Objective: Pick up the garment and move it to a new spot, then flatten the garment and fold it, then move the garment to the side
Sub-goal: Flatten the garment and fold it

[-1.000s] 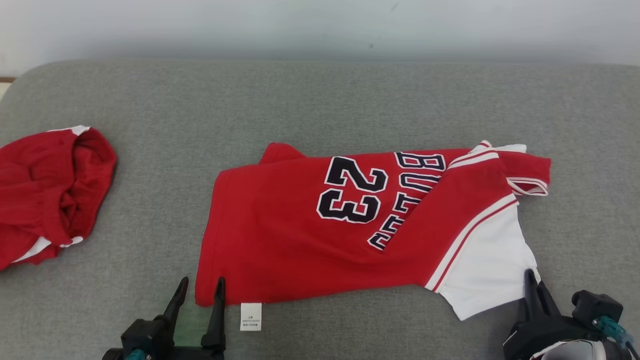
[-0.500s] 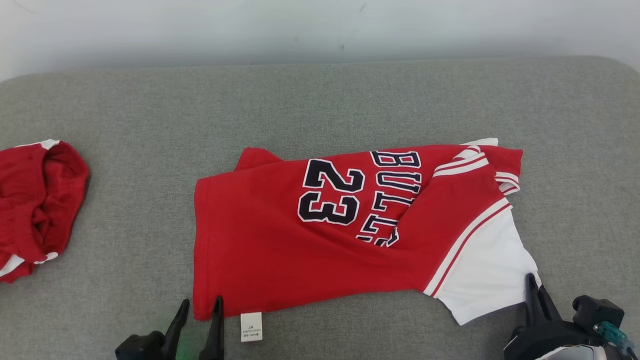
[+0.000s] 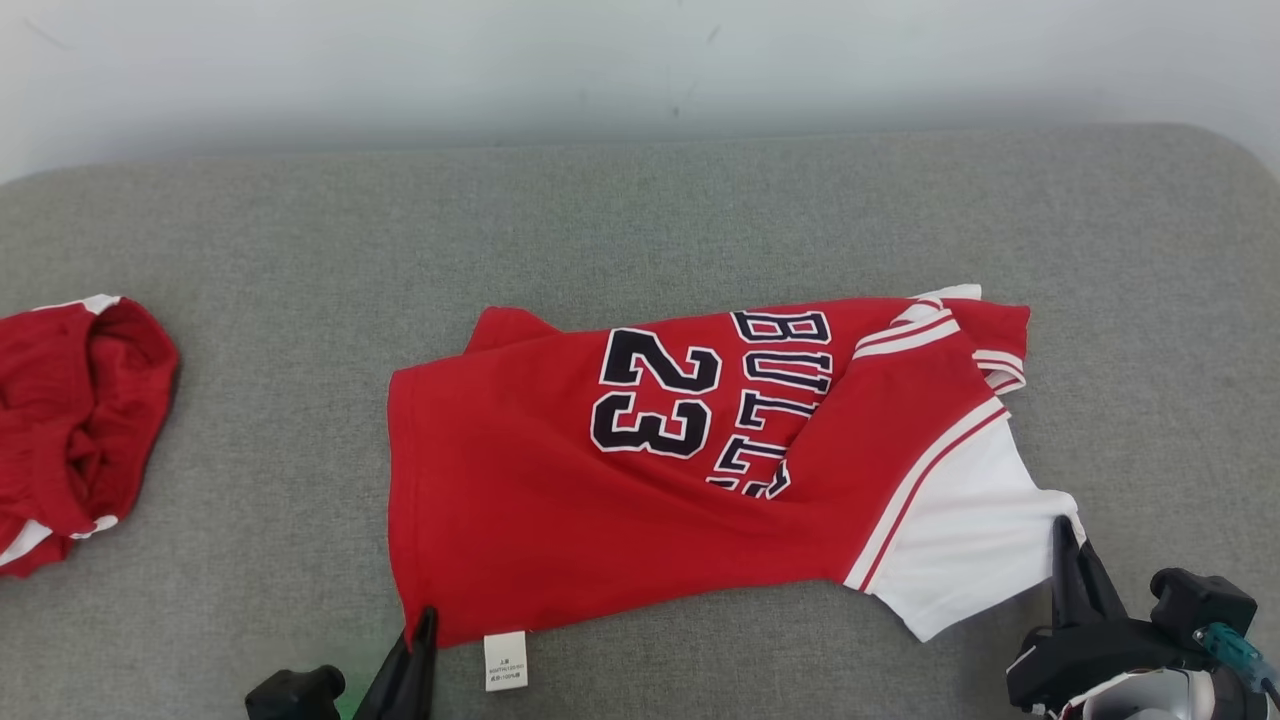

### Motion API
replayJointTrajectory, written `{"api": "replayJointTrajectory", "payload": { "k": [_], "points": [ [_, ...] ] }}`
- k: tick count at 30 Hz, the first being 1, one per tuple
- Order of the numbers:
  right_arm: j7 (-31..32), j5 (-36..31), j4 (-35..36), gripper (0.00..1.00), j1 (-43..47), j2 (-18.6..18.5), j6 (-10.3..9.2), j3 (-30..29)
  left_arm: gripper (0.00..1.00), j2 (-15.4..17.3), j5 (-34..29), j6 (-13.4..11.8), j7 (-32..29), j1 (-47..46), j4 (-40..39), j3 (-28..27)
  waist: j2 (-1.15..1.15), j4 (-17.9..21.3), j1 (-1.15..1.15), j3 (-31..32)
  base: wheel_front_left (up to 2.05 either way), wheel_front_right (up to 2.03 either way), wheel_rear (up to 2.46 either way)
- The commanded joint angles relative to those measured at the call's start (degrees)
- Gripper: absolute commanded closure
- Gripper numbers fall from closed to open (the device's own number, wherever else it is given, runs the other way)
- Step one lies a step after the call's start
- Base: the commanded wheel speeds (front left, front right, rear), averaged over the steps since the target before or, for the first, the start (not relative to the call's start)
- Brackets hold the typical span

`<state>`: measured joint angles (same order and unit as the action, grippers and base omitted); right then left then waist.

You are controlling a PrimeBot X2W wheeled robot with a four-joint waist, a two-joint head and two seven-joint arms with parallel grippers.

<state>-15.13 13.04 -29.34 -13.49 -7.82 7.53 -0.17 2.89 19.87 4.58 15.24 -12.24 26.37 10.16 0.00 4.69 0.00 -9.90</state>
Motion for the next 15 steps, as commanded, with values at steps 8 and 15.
{"api": "replayJointTrajectory", "payload": {
  "k": [8, 15],
  "points": [
    [0.0, 2.4, 6.1, 1.0, -2.8, -0.2, -0.08, 1.6, 1.0, 0.0, -2.5, 1.9, 0.0, -3.8, -6.4, -3.1, 0.0, -1.6, 0.0, 4.5, 0.0, 0.0, 0.0],
    [0.0, 3.4, 10.9, 1.0, -12.1, -3.6, -0.08, 6.0, 1.0, 4.2, -6.9, 2.7, 0.0, -15.3, -7.9, -3.4, 0.0, -2.6, 0.0, 7.7, 0.0, 0.0, 0.0]
  ]
}}
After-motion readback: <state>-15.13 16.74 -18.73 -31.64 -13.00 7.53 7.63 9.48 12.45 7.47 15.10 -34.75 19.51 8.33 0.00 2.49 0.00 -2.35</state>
